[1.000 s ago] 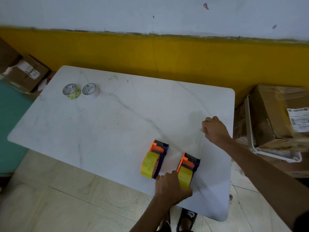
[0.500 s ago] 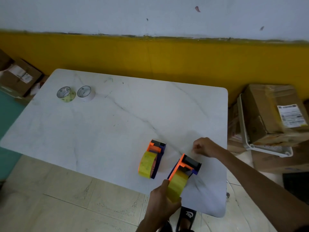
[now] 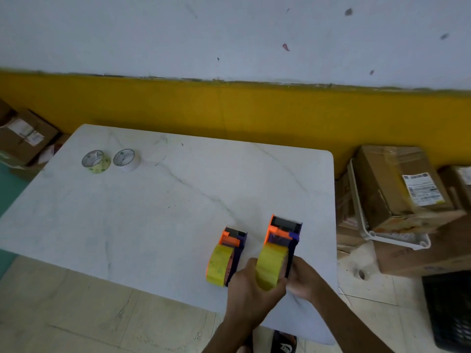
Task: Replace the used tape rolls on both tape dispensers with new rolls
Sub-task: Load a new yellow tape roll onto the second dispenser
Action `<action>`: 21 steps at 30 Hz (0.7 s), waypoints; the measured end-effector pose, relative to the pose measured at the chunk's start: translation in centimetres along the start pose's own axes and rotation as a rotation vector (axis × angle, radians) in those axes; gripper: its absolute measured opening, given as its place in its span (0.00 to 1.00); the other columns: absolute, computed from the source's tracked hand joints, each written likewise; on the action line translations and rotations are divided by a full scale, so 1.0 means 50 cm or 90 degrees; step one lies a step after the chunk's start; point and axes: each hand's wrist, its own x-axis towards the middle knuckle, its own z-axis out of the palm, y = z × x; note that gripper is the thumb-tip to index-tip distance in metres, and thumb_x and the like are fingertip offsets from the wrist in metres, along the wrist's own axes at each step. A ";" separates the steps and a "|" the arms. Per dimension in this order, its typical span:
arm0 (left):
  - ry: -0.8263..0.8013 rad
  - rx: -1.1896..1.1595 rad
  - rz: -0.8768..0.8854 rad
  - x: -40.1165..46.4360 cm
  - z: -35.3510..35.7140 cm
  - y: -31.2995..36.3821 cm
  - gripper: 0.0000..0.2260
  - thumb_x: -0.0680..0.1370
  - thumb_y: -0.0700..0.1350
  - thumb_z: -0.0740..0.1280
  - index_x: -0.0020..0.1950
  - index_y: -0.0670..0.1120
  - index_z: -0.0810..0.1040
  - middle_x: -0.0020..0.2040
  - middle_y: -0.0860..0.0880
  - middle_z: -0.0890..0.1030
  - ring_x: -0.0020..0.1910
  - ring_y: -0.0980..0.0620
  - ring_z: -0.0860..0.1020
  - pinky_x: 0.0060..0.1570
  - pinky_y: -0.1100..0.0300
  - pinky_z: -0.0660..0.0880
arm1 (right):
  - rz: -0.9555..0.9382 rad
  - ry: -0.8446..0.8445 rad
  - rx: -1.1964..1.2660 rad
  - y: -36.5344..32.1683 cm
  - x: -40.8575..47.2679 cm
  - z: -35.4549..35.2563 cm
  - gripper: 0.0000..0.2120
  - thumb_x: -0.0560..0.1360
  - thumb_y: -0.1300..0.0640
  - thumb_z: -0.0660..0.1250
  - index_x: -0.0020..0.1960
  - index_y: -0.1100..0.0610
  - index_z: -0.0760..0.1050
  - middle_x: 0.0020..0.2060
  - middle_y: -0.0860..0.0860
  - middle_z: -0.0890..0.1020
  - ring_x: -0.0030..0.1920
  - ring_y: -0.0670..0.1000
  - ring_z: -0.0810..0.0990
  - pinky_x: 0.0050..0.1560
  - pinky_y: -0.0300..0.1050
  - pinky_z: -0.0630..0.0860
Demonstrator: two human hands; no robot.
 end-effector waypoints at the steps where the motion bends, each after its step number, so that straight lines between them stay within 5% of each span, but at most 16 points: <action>1: -0.003 -0.002 -0.012 0.003 0.000 0.008 0.20 0.67 0.67 0.70 0.39 0.52 0.74 0.29 0.49 0.80 0.27 0.56 0.78 0.30 0.56 0.78 | -0.016 0.019 0.037 0.007 -0.003 0.002 0.15 0.81 0.59 0.56 0.53 0.64 0.80 0.45 0.62 0.86 0.44 0.58 0.86 0.41 0.53 0.83; 4: -0.015 0.007 -0.055 0.012 0.005 0.030 0.20 0.67 0.67 0.69 0.36 0.51 0.72 0.27 0.51 0.76 0.25 0.57 0.75 0.28 0.59 0.75 | -0.008 0.059 0.111 0.040 -0.001 -0.008 0.19 0.80 0.54 0.58 0.63 0.66 0.75 0.53 0.65 0.84 0.49 0.62 0.85 0.41 0.55 0.83; 8: -0.033 0.078 -0.111 0.031 0.023 0.036 0.24 0.66 0.70 0.64 0.41 0.49 0.74 0.32 0.50 0.79 0.31 0.56 0.79 0.29 0.59 0.74 | -0.006 0.072 0.190 0.083 -0.016 -0.010 0.33 0.73 0.39 0.64 0.67 0.63 0.74 0.51 0.66 0.80 0.52 0.61 0.80 0.53 0.55 0.78; 12: -0.075 0.145 -0.130 0.057 0.049 0.023 0.30 0.65 0.72 0.60 0.47 0.47 0.76 0.39 0.51 0.81 0.37 0.53 0.80 0.37 0.54 0.80 | 0.022 0.089 0.265 0.098 -0.035 -0.003 0.27 0.81 0.41 0.50 0.59 0.61 0.77 0.45 0.61 0.86 0.50 0.59 0.81 0.49 0.54 0.74; 17: -0.118 0.205 -0.132 0.079 0.078 0.010 0.28 0.69 0.70 0.60 0.46 0.45 0.74 0.39 0.49 0.80 0.39 0.50 0.80 0.36 0.55 0.78 | 0.109 0.194 0.213 0.117 -0.028 -0.009 0.31 0.81 0.39 0.47 0.63 0.63 0.72 0.44 0.64 0.85 0.46 0.62 0.80 0.49 0.57 0.77; 21: -0.129 0.192 -0.142 0.082 0.094 -0.005 0.25 0.69 0.68 0.61 0.44 0.45 0.72 0.38 0.49 0.80 0.37 0.50 0.80 0.37 0.52 0.81 | 0.177 0.249 0.038 0.143 -0.031 -0.029 0.35 0.81 0.38 0.48 0.55 0.69 0.77 0.50 0.65 0.83 0.47 0.62 0.80 0.47 0.55 0.77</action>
